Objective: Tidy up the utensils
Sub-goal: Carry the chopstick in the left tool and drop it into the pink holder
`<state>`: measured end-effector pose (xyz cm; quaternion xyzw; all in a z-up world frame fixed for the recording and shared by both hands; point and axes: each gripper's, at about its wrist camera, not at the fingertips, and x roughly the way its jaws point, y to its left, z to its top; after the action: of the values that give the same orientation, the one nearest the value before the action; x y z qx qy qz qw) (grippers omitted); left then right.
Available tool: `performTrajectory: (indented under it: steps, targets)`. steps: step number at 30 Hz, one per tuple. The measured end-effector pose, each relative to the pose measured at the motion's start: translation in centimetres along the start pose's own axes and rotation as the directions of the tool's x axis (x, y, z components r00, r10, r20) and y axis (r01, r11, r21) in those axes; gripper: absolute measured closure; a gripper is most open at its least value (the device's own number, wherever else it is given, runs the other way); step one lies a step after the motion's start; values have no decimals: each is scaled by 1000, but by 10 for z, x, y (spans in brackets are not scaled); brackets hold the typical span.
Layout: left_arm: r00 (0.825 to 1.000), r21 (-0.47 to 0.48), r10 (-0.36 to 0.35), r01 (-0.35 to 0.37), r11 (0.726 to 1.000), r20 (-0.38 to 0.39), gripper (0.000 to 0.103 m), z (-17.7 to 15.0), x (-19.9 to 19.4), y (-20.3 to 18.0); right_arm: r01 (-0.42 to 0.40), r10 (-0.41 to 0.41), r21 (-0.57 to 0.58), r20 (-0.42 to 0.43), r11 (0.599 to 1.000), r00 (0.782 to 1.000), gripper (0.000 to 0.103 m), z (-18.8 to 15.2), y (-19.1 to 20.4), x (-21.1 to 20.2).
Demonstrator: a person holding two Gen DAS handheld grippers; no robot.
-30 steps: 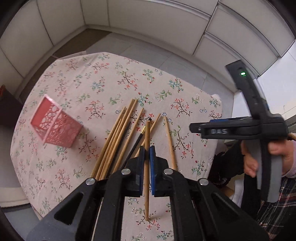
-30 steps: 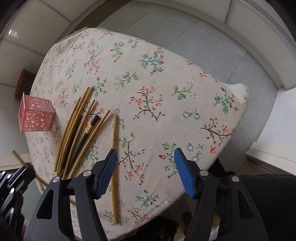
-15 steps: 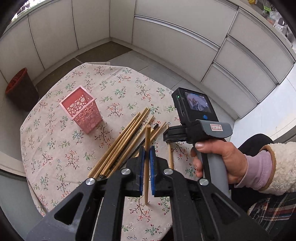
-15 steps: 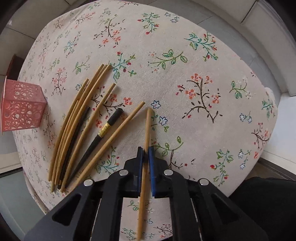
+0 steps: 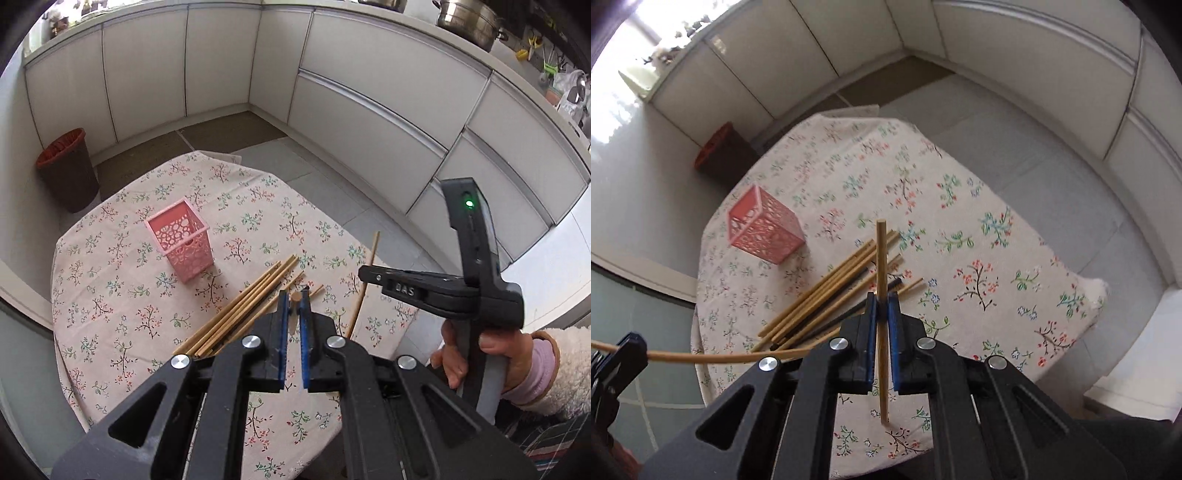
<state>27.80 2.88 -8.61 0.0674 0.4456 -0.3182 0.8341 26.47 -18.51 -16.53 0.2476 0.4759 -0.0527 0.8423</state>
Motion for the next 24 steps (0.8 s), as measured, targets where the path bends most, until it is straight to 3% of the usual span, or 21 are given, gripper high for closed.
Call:
performTrajectory:
  steps: [4, 9, 13, 16, 19, 24]
  targets:
    - [995, -57, 33, -27, 998, 98, 98, 25, -29, 4, -50, 56, -62, 110, 997, 992, 97, 30, 28, -40]
    - [974, -145, 101, -73, 987, 202, 98, 60, -61, 28, -100, 123, -111, 222, 989, 967, 97, 72, 61, -78]
    - [943, -241, 187, -121, 963, 276, 98, 86, -76, 56, -142, 175, -138, 265, 980, 948, 97, 100, 82, -91]
    - [908, -303, 270, -172, 937, 319, 98, 103, -77, 76, -157, 198, -160, 288, 975, 937, 97, 116, 97, -89]
    - [895, -351, 304, -183, 918, 327, 98, 116, -69, 92, -175, 219, -172, 282, 969, 934, 97, 128, 109, -79]
    - [910, -391, 324, -208, 897, 258, 97, 120, -22, 121, -199, 245, -190, 265, 961, 933, 97, 140, 126, -49]
